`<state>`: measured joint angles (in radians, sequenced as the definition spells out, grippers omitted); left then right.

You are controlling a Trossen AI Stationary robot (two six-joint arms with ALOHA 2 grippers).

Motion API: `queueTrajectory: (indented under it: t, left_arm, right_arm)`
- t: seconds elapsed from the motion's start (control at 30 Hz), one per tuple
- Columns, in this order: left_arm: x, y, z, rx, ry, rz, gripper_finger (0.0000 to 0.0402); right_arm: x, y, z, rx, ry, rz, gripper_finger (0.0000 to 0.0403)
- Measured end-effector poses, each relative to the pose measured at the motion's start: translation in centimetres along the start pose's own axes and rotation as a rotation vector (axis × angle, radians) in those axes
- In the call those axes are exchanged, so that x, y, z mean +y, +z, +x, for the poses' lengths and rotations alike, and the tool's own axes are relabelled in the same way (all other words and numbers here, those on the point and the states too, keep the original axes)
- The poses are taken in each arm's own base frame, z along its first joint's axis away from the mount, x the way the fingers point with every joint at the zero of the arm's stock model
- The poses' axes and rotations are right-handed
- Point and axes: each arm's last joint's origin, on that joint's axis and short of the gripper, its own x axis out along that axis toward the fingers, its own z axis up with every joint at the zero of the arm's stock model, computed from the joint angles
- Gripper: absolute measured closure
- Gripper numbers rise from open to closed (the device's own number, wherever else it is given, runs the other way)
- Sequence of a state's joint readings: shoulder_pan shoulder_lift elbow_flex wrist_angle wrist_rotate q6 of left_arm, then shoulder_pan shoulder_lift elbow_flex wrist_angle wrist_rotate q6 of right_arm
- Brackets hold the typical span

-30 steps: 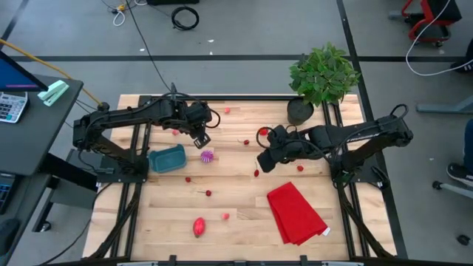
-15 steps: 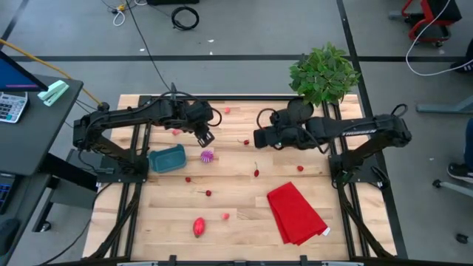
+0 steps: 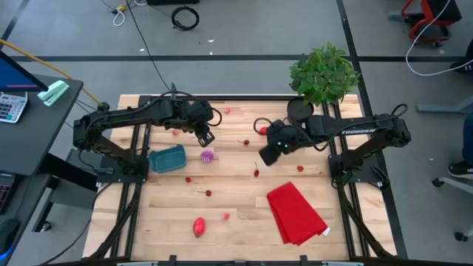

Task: Pick and placing Produce into tupperware
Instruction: Put the red raspberry into the blue bin

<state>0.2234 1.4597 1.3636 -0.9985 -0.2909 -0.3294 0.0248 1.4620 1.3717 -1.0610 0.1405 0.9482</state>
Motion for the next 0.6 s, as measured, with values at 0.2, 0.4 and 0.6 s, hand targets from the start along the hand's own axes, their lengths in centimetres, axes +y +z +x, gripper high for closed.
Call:
queueTrajectory:
  t: [0.2,0.4,0.6]
  left_arm:
    - [0.0,0.0,0.0,0.000,0.000,0.000,0.0251]
    - [0.0,0.0,0.0,0.001,0.000,-0.010,0.0258]
    - [0.0,0.0,0.0,-0.001,-0.001,-0.016,0.0264]
  right_arm:
    - [-1.5,-2.9,1.0,0.187,-0.160,-0.044,0.0156]
    - [-3.6,-6.7,4.9,0.337,-0.282,0.053,0.0124]
    - [-5.9,-8.7,7.8,0.364,-0.370,0.094,0.0123]
